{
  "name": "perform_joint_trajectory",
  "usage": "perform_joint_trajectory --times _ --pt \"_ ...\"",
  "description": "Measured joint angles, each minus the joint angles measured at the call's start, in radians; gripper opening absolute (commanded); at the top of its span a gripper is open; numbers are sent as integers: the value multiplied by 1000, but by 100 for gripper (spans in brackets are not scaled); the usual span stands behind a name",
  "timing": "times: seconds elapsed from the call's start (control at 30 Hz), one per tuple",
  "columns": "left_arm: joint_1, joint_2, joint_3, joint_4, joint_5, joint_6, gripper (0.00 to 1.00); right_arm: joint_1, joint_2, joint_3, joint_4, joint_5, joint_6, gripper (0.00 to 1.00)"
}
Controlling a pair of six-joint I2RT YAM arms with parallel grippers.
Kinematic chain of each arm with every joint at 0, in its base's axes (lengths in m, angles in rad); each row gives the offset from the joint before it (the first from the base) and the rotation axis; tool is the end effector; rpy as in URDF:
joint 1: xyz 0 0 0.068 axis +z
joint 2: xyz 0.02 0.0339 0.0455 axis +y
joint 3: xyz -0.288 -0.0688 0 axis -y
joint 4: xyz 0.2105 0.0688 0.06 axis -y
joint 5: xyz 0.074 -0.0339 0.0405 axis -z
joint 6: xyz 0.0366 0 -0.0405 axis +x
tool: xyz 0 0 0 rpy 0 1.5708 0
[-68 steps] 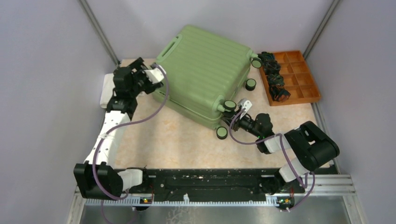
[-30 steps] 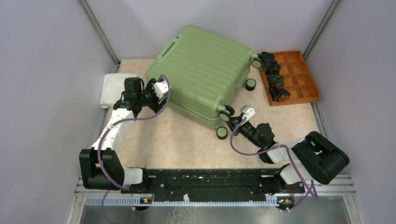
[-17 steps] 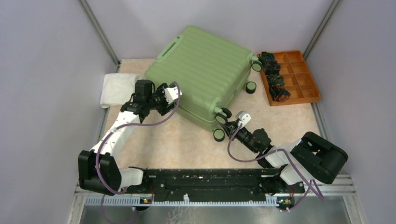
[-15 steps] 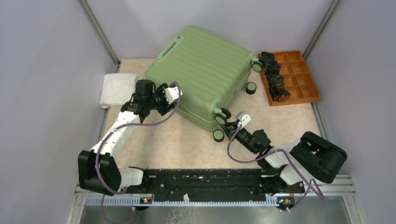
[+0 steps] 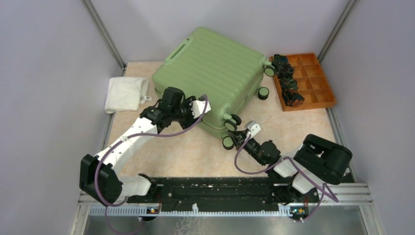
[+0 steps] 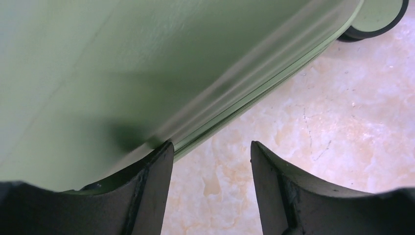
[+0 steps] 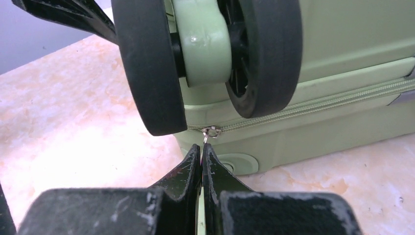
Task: Pack the luggage
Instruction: Zip the luggage at the center of the board.
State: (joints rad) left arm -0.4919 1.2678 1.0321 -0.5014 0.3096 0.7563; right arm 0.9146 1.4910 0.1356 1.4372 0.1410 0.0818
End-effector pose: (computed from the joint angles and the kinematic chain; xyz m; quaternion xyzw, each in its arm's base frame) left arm 0.2004 -0.1200 0.3244 0.5786 0.6967 -0.0870 0.4151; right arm 0.1325 0.1637 0.2168 -0.2260 0.6391 0.3086 0.6672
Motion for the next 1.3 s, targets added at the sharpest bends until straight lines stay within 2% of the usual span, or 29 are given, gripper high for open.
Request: perform_joint_trajectory --times 0.33,0.63,0.73,0.83,0.87,0.97,1.07,1.2,1.27,1.3 --pt "-84 55 93 -93 -137 -74 67 63 111 30 95 18 19 0" --pt "-146 103 179 -104 -146 -75 68 144 147 109 89 -109 42 0" --pt "-154 102 192 -89 -144 -86 75 148 151 114 88 -94 43 2" --pt "-153 81 200 -91 -146 -112 90 153 126 97 80 -25 55 17" --pt "-145 74 203 -98 -144 -121 96 153 94 82 66 10 64 18" --pt "-61 60 241 -111 -123 -155 99 154 -56 77 -39 85 84 23" --pt "169 63 332 -38 -75 -204 99 156 -290 128 -269 136 105 25" --pt "420 64 364 51 -63 -268 98 157 -531 230 -535 206 140 14" --pt "489 67 339 99 -69 -304 96 157 -610 292 -667 265 168 0" --pt "522 68 312 131 -76 -324 95 153 -639 342 -763 315 199 0"
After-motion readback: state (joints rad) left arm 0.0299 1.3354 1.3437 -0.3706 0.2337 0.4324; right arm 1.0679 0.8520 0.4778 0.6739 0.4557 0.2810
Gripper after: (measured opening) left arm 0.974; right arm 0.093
